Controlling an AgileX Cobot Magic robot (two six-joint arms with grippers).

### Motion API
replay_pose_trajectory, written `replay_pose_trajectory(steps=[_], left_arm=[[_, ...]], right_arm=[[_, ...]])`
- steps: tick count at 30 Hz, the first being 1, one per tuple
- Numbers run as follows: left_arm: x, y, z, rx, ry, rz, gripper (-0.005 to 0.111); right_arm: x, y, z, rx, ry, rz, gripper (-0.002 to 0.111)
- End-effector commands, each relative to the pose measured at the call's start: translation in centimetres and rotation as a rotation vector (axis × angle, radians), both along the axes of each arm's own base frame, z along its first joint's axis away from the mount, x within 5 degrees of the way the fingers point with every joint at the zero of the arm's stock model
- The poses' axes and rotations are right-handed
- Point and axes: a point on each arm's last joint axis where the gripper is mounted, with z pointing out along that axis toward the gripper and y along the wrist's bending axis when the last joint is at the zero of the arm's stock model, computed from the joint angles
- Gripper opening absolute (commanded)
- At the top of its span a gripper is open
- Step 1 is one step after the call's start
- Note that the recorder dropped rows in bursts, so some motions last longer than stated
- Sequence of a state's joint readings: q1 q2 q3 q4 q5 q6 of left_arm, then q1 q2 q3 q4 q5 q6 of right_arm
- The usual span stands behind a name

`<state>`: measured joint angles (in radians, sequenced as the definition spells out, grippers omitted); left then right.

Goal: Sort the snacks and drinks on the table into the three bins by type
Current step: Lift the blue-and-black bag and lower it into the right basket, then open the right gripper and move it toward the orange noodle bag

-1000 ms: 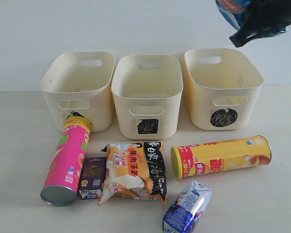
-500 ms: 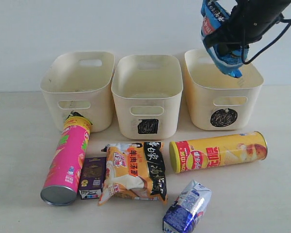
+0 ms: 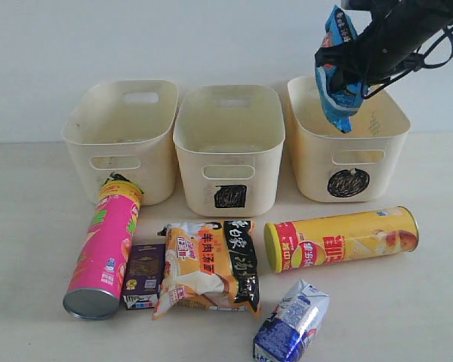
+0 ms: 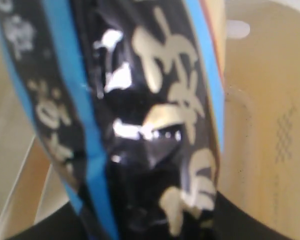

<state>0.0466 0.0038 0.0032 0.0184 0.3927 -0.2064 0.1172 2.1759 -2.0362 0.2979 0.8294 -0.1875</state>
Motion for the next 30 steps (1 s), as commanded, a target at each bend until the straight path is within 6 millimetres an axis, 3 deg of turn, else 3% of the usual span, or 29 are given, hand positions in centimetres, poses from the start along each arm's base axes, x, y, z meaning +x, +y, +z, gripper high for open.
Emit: replay_pose_trajectory(steps=[1, 4, 8, 15, 21, 24, 26, 30], left_arm=[[0.0, 0.0, 0.2, -0.014, -0.012, 0.005, 0.004], [0.0, 0.0, 0.2, -0.014, -0.012, 0.005, 0.004], [0.0, 0.0, 0.2, -0.014, -0.012, 0.005, 0.004], [0.0, 0.0, 0.1, -0.014, -0.010, 0.005, 0.004], [0.0, 0.0, 0.1, -0.014, -0.010, 0.005, 0.004], [0.0, 0.0, 0.1, -0.014, -0.010, 0.005, 0.004], [0.0, 0.0, 0.1, -0.014, -0.010, 0.005, 0.004], [0.0, 0.0, 0.2, -0.014, -0.013, 0.005, 0.004]], right_arm=[[0.7, -0.3, -0.4, 0.024, -0.013, -0.020, 0.029], [0.9, -0.3, -0.9, 0.019, -0.018, -0.017, 0.056], [1.0, -0.3, -0.9, 0.007, -0.026, -0.017, 0.080], [0.9, -0.4, -0.6, -0.004, -0.033, -0.016, 0.082], [0.0, -0.9, 1.6, -0.064, -0.062, -0.005, 0.082], [-0.9, -1.0, 3.2, -0.084, -0.070, 0.017, 0.075], [-1.5, -0.9, 4.0, -0.099, -0.058, 0.044, 0.063], [-2.8, -1.0, 5.1, -0.107, -0.007, 0.066, 0.025]])
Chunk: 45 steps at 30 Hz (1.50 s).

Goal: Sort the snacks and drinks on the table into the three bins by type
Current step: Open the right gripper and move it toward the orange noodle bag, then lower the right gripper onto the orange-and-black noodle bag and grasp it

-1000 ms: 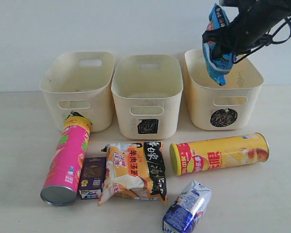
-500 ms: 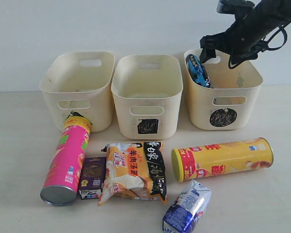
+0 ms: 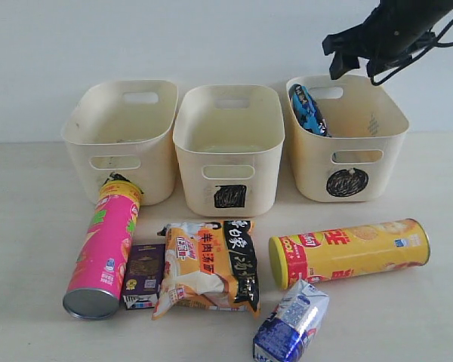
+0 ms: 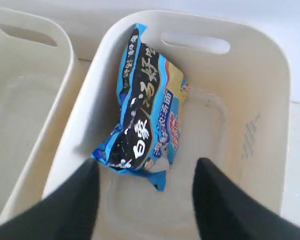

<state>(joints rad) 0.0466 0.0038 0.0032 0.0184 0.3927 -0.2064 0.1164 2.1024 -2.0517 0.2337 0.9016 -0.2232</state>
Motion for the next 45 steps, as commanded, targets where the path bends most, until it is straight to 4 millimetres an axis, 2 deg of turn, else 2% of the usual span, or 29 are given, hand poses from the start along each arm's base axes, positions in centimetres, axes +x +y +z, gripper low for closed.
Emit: replay_pose_trajectory(steps=[1, 2, 3, 9, 20, 25, 29, 30, 36, 42, 45], left_arm=[[0.0, 0.0, 0.2, -0.014, -0.013, 0.005, 0.004], [0.0, 0.0, 0.2, -0.014, -0.013, 0.005, 0.004], [0.0, 0.0, 0.2, -0.014, -0.013, 0.005, 0.004], [0.0, 0.0, 0.2, -0.014, -0.013, 0.005, 0.004], [0.0, 0.0, 0.2, -0.014, -0.013, 0.005, 0.004], [0.0, 0.0, 0.2, -0.014, -0.013, 0.005, 0.004], [0.0, 0.0, 0.2, -0.014, -0.013, 0.005, 0.004], [0.0, 0.0, 0.2, -0.014, -0.013, 0.005, 0.004], [0.0, 0.0, 0.2, -0.014, -0.011, 0.005, 0.004], [0.0, 0.0, 0.2, -0.014, -0.011, 0.005, 0.004], [0.0, 0.0, 0.2, -0.014, -0.011, 0.005, 0.004]], right_arm=[[-1.5, -0.4, 1.7, -0.026, 0.043, 0.024, 0.017], [-1.7, -0.4, 1.7, -0.032, 0.065, 0.032, 0.004], [-2.0, -0.4, 1.8, -0.034, 0.079, 0.037, 0.000], [-2.9, 0.0, 2.0, -0.041, 0.129, 0.056, 0.000], [-6.0, 6.2, 3.6, -0.196, 0.125, 0.199, 0.000], [-7.8, 7.6, 3.9, -0.195, 0.101, 0.240, 0.000], [-9.4, 7.8, 3.3, -0.195, 0.069, 0.268, 0.000], [-10.3, 7.9, 2.7, -0.201, 0.073, 0.285, 0.000], [-12.8, 7.1, 1.3, -0.211, 0.117, 0.324, 0.000], [-14.8, 7.1, -1.2, -0.163, 0.111, 0.390, 0.000], [-16.0, 7.6, -3.5, -0.139, 0.152, 0.439, 0.000]])
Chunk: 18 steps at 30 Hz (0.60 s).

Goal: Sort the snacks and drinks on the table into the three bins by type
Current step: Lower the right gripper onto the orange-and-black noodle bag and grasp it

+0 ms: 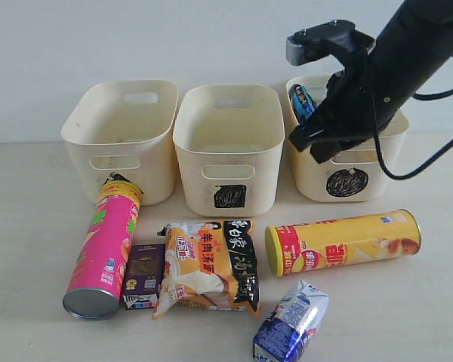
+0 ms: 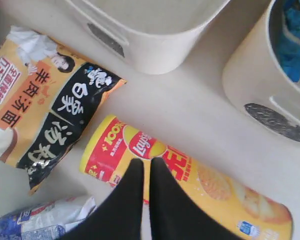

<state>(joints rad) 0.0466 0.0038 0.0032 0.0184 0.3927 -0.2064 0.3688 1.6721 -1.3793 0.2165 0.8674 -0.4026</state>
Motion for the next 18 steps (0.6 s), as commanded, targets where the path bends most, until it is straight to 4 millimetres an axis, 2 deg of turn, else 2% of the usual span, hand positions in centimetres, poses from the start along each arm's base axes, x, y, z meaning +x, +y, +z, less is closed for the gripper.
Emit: replay_pose_trajectory(steps=[1, 4, 8, 10, 12, 15, 18], left_arm=[[0.0, 0.0, 0.2, -0.014, -0.011, 0.005, 0.004], [0.0, 0.0, 0.2, -0.014, -0.011, 0.005, 0.004], [0.0, 0.0, 0.2, -0.014, -0.011, 0.005, 0.004], [0.0, 0.0, 0.2, -0.014, -0.011, 0.005, 0.004], [0.0, 0.0, 0.2, -0.014, -0.011, 0.005, 0.004], [0.0, 0.0, 0.2, -0.014, -0.011, 0.005, 0.004], [0.0, 0.0, 0.2, -0.014, -0.011, 0.005, 0.004]], right_arm=[[-1.4, 0.7, -1.9, 0.017, 0.022, 0.059, 0.000], [-2.2, 2.0, -2.3, 0.013, 0.027, 0.104, 0.000], [-4.0, 5.9, -3.5, 0.038, 0.099, 0.155, 0.000], [-3.9, 7.0, -4.9, 0.096, 0.170, 0.124, 0.000], [-3.5, 7.3, -5.7, 0.104, 0.188, 0.112, 0.007], [-3.0, 7.6, -7.0, 0.099, 0.209, 0.102, 0.030], [-2.7, 7.8, -8.0, 0.099, 0.219, 0.090, 0.071]])
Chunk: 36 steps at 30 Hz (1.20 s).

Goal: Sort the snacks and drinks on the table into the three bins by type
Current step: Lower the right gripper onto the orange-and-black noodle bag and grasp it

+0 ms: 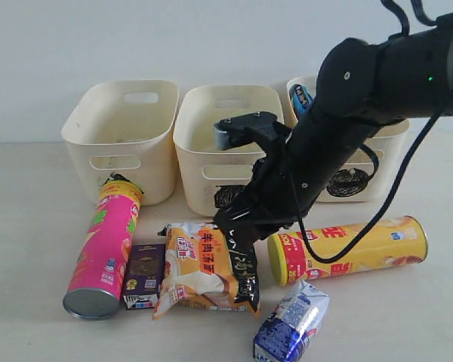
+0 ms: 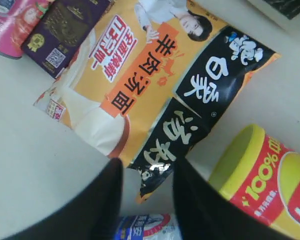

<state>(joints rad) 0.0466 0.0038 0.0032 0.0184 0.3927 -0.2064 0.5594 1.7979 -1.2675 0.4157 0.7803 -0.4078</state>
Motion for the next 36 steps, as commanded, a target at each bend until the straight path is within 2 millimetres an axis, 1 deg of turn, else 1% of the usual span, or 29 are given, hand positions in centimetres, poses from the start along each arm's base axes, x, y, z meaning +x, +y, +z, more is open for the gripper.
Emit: replay_pose_trajectory(steps=[1, 2, 3, 4, 8, 16, 18, 21, 25, 27, 34, 36], left_arm=[[0.0, 0.0, 0.2, -0.014, -0.011, 0.005, 0.004], [0.0, 0.0, 0.2, -0.014, -0.011, 0.005, 0.004], [0.0, 0.0, 0.2, -0.014, -0.011, 0.005, 0.004], [0.0, 0.0, 0.2, -0.014, -0.011, 0.005, 0.004], [0.0, 0.0, 0.2, -0.014, -0.011, 0.005, 0.004], [0.0, 0.0, 0.2, -0.014, -0.011, 0.005, 0.004], [0.0, 0.0, 0.2, -0.014, -0.011, 0.005, 0.004], [0.0, 0.0, 0.2, -0.014, -0.011, 0.005, 0.004], [0.0, 0.0, 0.2, -0.014, -0.011, 0.005, 0.004], [0.0, 0.0, 0.2, -0.014, -0.011, 0.005, 0.004], [0.0, 0.0, 0.2, -0.014, -0.011, 0.005, 0.004], [0.0, 0.0, 0.2, -0.014, -0.011, 0.005, 0.004]], right_arm=[[0.6, 0.5, -1.3, 0.007, 0.004, -0.022, 0.081], [0.8, 0.5, -1.4, 0.011, -0.007, -0.029, 0.090], [1.0, 0.6, -1.6, 0.014, -0.013, -0.036, 0.094], [1.1, 0.7, -1.8, 0.018, -0.019, -0.048, 0.095], [2.2, 1.1, -2.3, 0.038, -0.053, -0.094, 0.094], [3.9, 2.2, -3.8, 0.039, -0.006, -0.141, 0.094], [4.1, 2.2, -3.9, 0.039, 0.005, -0.153, 0.094], [4.6, 1.5, -4.3, 0.035, 0.033, -0.181, 0.094], [4.9, 0.8, -5.2, 0.032, 0.091, -0.199, 0.094], [4.9, 1.0, -5.7, 0.040, 0.108, -0.177, 0.094], [5.3, 1.1, -5.8, 0.065, 0.072, -0.187, 0.094], [5.3, 1.2, -6.2, 0.059, 0.076, -0.184, 0.094]])
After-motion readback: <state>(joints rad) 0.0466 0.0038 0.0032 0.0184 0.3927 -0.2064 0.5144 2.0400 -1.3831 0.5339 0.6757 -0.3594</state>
